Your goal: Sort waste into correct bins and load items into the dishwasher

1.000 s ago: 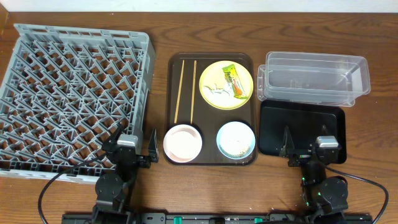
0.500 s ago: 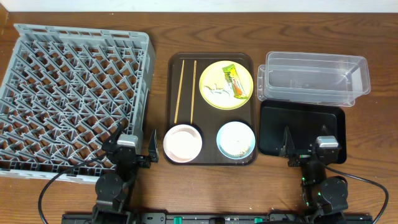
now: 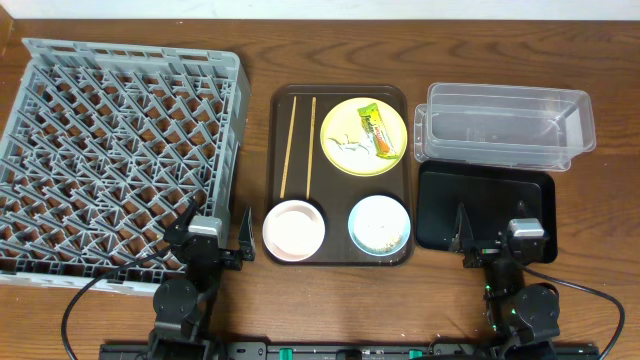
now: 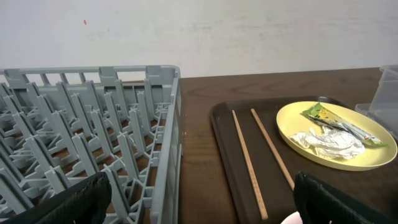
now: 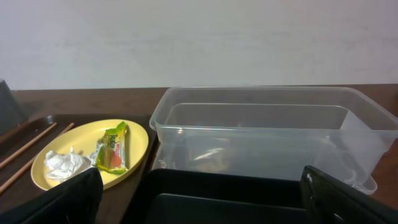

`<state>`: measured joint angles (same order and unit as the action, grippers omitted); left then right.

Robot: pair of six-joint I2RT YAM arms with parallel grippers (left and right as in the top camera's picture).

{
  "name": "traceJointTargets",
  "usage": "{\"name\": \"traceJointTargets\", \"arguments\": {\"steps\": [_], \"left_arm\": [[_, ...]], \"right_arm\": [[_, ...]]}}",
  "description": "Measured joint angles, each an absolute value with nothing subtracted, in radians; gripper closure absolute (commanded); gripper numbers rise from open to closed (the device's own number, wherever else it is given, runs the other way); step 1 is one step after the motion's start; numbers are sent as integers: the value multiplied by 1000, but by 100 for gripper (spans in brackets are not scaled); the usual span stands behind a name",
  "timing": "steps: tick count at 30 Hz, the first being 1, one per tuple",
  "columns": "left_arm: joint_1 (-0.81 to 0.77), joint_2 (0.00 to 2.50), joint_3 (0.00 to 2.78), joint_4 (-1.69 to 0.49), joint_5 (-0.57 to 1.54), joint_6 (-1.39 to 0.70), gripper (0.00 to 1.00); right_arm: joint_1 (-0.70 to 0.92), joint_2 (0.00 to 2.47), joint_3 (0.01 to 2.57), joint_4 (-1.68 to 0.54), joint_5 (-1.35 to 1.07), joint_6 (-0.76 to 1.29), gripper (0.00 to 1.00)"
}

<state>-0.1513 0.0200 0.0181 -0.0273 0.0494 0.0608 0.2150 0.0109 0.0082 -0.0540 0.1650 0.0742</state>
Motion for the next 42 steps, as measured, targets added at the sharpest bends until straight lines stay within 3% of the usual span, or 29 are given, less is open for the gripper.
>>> {"name": "traceJointTargets", "arguments": {"steps": [10, 18, 25, 31, 39, 42], "left_arm": [[-151, 20, 18, -27, 49, 61, 6], [-151, 23, 13, 28, 125, 60, 6], [-151, 33, 53, 95, 234, -41, 6], [-151, 184, 314, -64, 311, -144, 6], [-151, 656, 888, -596, 339, -165, 6], [-151, 781, 1054, -694, 339, -165, 6]], "right_arm": [[215, 11, 7, -26, 145, 90, 1], [215, 11, 8, 27, -83, 149, 1], [215, 96, 177, -133, -227, 178, 1], [215, 388, 511, -337, -286, 186, 1], [216, 1035, 1133, -847, -382, 166, 1], [219, 1217, 1287, -878, -403, 159, 1]]}}
